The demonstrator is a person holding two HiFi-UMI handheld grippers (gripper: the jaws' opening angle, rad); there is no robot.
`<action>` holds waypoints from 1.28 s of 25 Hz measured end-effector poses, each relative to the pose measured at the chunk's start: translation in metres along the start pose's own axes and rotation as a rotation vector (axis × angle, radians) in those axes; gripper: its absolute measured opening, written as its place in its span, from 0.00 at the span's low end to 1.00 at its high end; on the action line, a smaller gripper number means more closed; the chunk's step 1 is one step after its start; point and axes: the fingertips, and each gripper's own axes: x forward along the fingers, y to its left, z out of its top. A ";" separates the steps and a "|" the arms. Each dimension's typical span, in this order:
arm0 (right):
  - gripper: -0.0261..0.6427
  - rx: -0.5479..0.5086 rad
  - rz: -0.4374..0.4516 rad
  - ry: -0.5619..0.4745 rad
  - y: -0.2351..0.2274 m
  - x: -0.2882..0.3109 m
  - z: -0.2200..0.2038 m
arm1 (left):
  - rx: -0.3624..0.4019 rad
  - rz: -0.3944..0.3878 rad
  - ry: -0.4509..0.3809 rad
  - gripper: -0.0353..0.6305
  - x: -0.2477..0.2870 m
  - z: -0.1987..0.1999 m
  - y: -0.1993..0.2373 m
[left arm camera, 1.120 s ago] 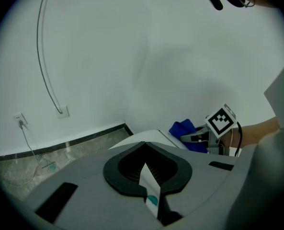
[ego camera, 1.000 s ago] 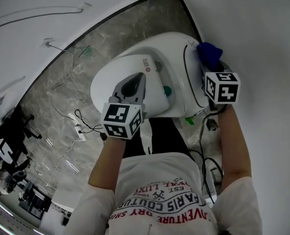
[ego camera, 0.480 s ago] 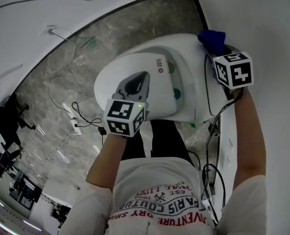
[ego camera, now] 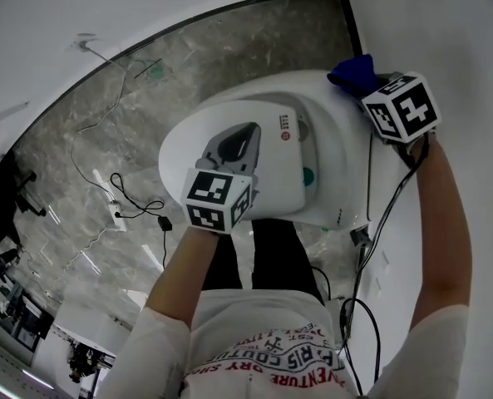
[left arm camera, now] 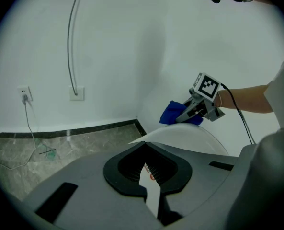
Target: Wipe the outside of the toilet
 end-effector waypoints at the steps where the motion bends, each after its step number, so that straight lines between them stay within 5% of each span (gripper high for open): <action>1: 0.15 -0.008 0.021 0.020 0.001 0.005 0.003 | -0.005 0.000 0.000 0.06 0.001 -0.004 0.004; 21: 0.15 -0.210 0.206 0.353 0.047 0.154 0.071 | -0.079 0.017 0.033 0.06 -0.020 -0.072 0.119; 32: 0.15 -0.238 0.192 0.432 0.086 0.232 0.103 | -0.146 0.029 0.000 0.06 -0.031 -0.088 0.177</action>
